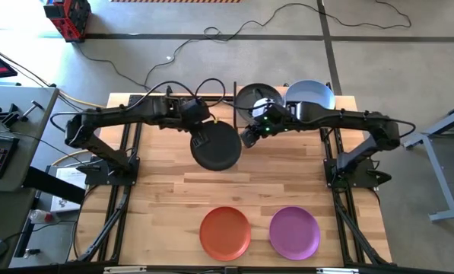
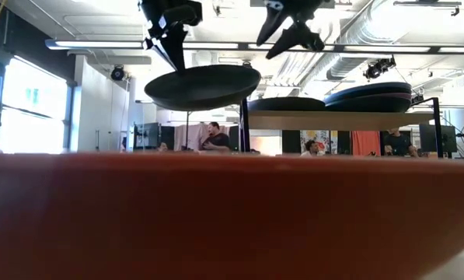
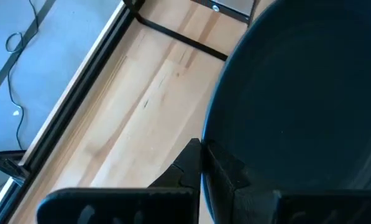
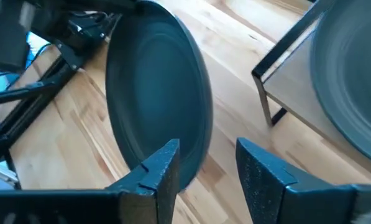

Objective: Place and stack plates onto a shelf
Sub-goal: Stack the black plate on top of the black plate on the shelf

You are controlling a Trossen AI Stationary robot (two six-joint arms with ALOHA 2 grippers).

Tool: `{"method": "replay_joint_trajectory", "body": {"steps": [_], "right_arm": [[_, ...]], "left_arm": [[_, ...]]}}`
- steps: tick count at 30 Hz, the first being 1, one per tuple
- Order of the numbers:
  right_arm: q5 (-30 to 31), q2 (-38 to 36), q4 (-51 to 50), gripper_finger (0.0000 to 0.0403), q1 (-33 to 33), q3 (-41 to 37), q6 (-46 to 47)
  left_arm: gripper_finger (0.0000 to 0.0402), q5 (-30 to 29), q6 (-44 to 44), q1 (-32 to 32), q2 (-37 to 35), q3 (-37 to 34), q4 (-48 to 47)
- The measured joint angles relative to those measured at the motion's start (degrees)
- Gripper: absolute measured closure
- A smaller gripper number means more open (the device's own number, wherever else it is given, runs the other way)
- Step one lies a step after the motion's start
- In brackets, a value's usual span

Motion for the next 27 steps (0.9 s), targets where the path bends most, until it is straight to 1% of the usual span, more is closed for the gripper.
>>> {"method": "replay_joint_trajectory", "body": {"steps": [7,17,20,22,25,27], "right_arm": [[-0.1,3.6,0.7,0.0263,0.0,0.0,0.2],[-0.4,7.0,1.4,0.0267,0.0,0.0,3.5],[-0.4,7.1,1.5,0.0291,0.0,0.0,4.6],[-0.4,7.0,1.7,0.0321,0.0,0.0,5.0],[-0.4,7.0,2.6,0.0378,0.0,0.0,5.0],[-0.1,6.9,2.7,0.0394,0.0,0.0,5.2]], "left_arm": [[0.0401,-0.1,1.8,0.0,0.1,0.0,1.2],[0.0401,-0.1,4.9,0.0,0.1,0.0,3.4],[0.0401,-0.1,5.3,0.0,0.1,0.0,3.7],[0.0401,-0.1,6.4,0.0,0.1,0.0,3.7],[0.0401,-0.2,6.8,0.0,0.1,0.0,4.1],[0.0401,-0.2,6.9,0.0,0.1,0.0,4.3]]}}
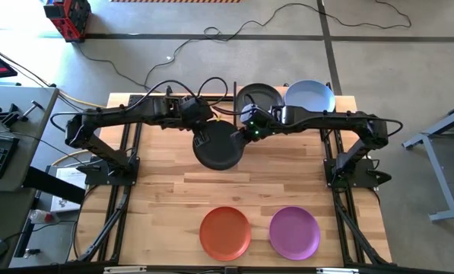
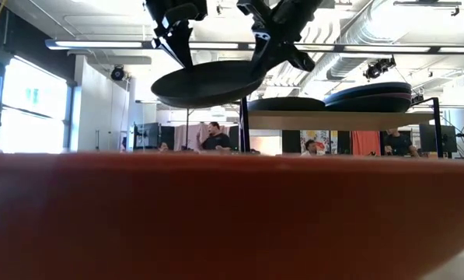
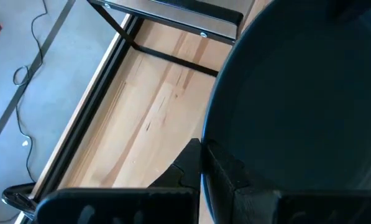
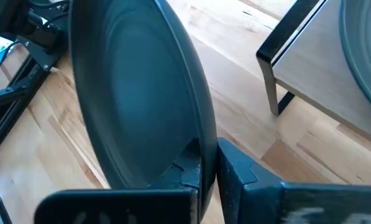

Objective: Place and stack plates onto a shelf
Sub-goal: Stack the black plate on top of the black plate on the shelf

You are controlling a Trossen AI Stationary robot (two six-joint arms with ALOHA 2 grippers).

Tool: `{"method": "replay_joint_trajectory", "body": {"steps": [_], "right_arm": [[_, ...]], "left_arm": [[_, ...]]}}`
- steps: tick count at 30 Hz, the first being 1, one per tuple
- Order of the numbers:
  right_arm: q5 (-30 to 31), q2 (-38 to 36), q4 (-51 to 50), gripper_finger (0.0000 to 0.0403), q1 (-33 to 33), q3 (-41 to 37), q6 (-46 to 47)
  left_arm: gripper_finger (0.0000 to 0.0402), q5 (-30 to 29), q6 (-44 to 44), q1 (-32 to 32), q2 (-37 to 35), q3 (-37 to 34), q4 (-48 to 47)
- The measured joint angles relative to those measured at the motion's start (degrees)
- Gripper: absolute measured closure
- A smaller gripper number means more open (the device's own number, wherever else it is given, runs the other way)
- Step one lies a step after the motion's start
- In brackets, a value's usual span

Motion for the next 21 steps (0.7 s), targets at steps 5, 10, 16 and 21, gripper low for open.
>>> {"method": "replay_joint_trajectory", "body": {"steps": [5,10,16,21], "right_arm": [[-0.2,0.0,0.3,0.0392,0.0,0.0,2.3],[-0.4,0.0,0.4,0.0397,0.0,0.0,2.8],[-0.5,0.0,-0.4,0.0401,0.0,0.0,4.2],[-0.5,0.0,-2.8,0.0402,0.0,0.0,5.8]], "left_arm": [[0.0396,-0.1,0.5,0.0,0.0,0.0,0.2],[0.0367,1.0,1.1,0.0,0.0,0.0,0.5],[0.0326,1.1,3.6,0.0,0.0,0.0,2.6],[0.0308,1.1,3.4,-0.2,-0.5,0.0,3.4]]}}
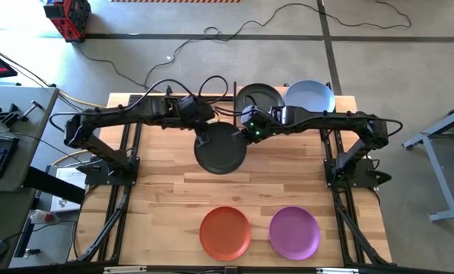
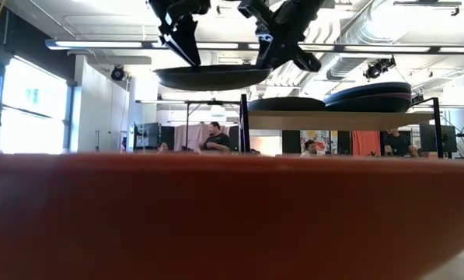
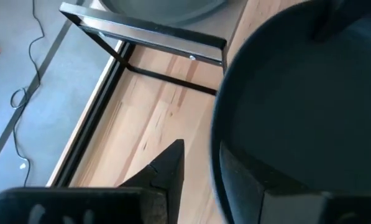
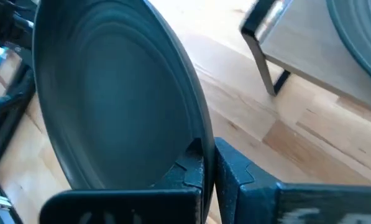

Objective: Place and stack plates onto a shelf
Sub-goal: Stack the black plate on top of the black plate on the shelf

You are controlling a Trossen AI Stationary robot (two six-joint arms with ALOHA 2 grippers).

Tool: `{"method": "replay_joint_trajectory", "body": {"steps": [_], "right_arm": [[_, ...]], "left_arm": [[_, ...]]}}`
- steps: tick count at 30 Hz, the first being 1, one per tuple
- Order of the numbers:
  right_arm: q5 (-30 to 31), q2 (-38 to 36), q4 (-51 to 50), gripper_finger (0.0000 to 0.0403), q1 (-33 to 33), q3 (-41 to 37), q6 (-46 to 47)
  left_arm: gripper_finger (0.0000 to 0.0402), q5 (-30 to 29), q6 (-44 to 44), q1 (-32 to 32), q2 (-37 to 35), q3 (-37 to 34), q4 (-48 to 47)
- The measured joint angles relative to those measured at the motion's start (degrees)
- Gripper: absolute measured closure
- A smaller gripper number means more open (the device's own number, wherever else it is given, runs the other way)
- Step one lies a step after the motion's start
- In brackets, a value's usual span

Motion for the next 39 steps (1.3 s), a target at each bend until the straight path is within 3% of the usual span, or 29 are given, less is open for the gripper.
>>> {"method": "replay_joint_trajectory", "body": {"steps": [14,24,34,39], "right_arm": [[0.8,-4.2,-11.0,0.0403,-2.2,0.0,-0.1],[2.0,-13.8,-11.9,0.0403,-15.0,0.0,-9.6],[-13.3,-13.3,-11.9,0.0403,-37.4,0.0,-17.1],[-17.2,-10.8,-11.8,0.0403,-41.3,0.0,-19.3]], "left_arm": [[0.0305,-0.5,1.9,0.1,-6.4,0.0,0.1],[0.0307,-3.7,5.1,0.9,-7.0,0.0,0.2],[0.0307,-3.8,4.6,3.2,-7.0,0.0,0.2],[0.0306,-3.8,4.3,4.5,-7.0,0.0,0.2]]}}
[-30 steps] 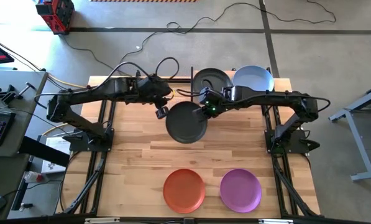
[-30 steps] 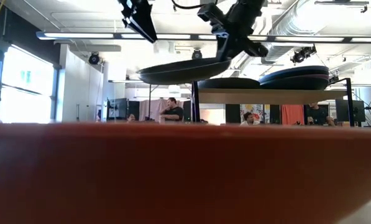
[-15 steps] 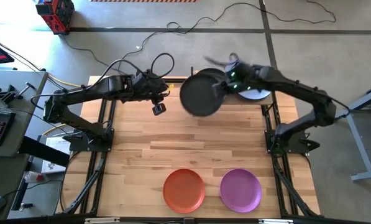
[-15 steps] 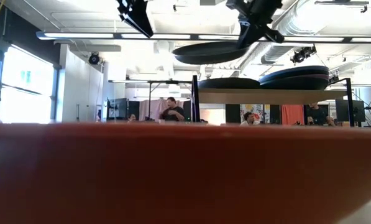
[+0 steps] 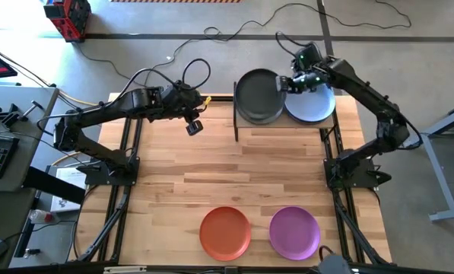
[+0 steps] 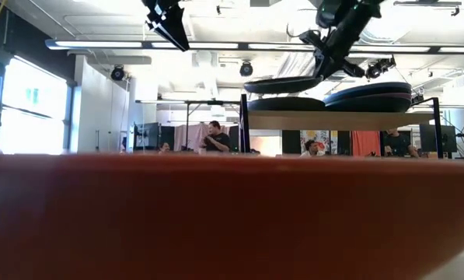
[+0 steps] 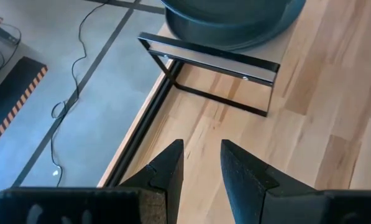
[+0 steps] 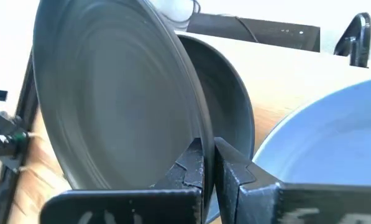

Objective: Place and stack plates onto a shelf
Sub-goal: Stack the black plate on top of the black plate on the shelf

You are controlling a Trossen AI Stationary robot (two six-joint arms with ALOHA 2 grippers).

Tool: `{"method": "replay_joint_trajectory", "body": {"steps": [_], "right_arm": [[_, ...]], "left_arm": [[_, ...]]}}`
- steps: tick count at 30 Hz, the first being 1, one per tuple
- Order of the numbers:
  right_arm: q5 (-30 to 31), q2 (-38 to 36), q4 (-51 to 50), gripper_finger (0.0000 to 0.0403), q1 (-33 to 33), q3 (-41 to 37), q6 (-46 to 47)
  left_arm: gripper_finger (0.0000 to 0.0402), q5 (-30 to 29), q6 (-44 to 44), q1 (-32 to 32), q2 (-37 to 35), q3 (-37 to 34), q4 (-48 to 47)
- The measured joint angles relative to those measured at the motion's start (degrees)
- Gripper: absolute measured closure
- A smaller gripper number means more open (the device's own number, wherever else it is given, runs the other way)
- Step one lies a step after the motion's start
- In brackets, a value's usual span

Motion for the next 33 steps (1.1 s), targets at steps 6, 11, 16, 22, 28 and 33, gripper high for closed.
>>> {"method": "replay_joint_trajectory", "body": {"steps": [6,11,16,22,28,33], "right_arm": [[-1.0,2.7,0.5,0.0403,0.0,0.0,-2.1],[-0.1,4.1,0.5,0.0403,0.0,0.0,-2.9],[0.5,4.1,0.4,0.0403,0.0,0.0,-3.5],[0.5,4.1,0.3,0.0403,0.0,0.0,-3.8],[1.2,4.1,0.2,0.0378,0.0,0.0,-4.6],[2.7,4.1,0.4,0.0329,0.0,0.0,-3.3]], "left_arm": [[0.0309,0.2,-1.3,0.8,0.0,0.0,0.0],[0.0309,0.2,-1.3,0.8,0.0,0.0,0.0],[0.0310,0.3,-1.3,0.8,0.0,0.0,-0.1],[0.0310,0.3,-1.3,0.8,0.0,0.0,-0.1],[0.0310,0.2,-1.3,0.8,0.0,0.0,-0.1],[0.0310,0.3,-1.3,0.8,0.0,0.0,-0.1]]}}
